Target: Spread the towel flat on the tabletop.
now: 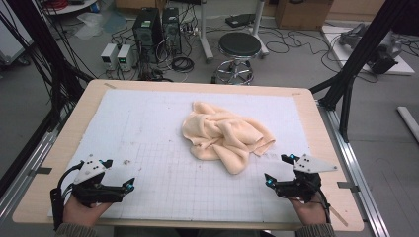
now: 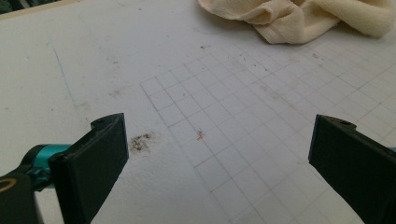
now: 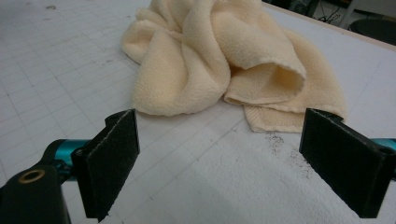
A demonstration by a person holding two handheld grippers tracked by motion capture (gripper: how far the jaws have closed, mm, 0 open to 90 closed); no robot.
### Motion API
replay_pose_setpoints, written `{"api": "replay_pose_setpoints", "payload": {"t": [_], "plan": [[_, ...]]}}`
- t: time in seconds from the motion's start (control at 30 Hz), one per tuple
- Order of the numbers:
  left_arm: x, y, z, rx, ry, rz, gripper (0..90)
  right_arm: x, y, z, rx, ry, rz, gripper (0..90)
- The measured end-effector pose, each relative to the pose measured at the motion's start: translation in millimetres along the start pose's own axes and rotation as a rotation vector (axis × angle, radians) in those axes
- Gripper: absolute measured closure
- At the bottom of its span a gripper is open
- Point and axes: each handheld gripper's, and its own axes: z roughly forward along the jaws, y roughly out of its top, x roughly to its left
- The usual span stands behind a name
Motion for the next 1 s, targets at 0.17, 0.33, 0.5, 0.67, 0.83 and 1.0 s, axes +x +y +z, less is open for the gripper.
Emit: {"api": "replay_pose_setpoints", "payload": {"t": [0.17, 0.33, 0.5, 0.67, 0.83, 1.0], "plan": [[-0.9, 0.7, 1.4, 0.007, -0.005, 0.012, 5.4, -1.5, -1.2, 0.1, -0.002, 0.004, -0.005, 11.4], [-2.0, 0.2, 0.7, 0.004, -0.007, 0.011, 5.4, -0.7, -0.7, 0.8, 0.003, 0.007, 0.001, 11.4], [-2.3, -0.8, -2.5, -0.003, -0.007, 0.010, 5.4, 3.2, 1.8, 0.2, -0.002, 0.009, -0.008, 11.3], [-2.3, -1.6, -4.2, -0.005, -0.001, 0.011, 5.4, 3.9, 2.6, 2.2, -0.002, 0.016, -0.015, 11.4], [-2.5, -2.5, -6.1, -0.003, 0.009, 0.008, 5.4, 3.7, 5.2, 3.7, -0.009, 0.027, -0.008, 11.3], [-1.3, -4.4, -7.6, -0.004, 0.018, -0.001, 5.4, 2.1, 15.6, 8.7, -0.019, 0.045, -0.008, 11.3]]}}
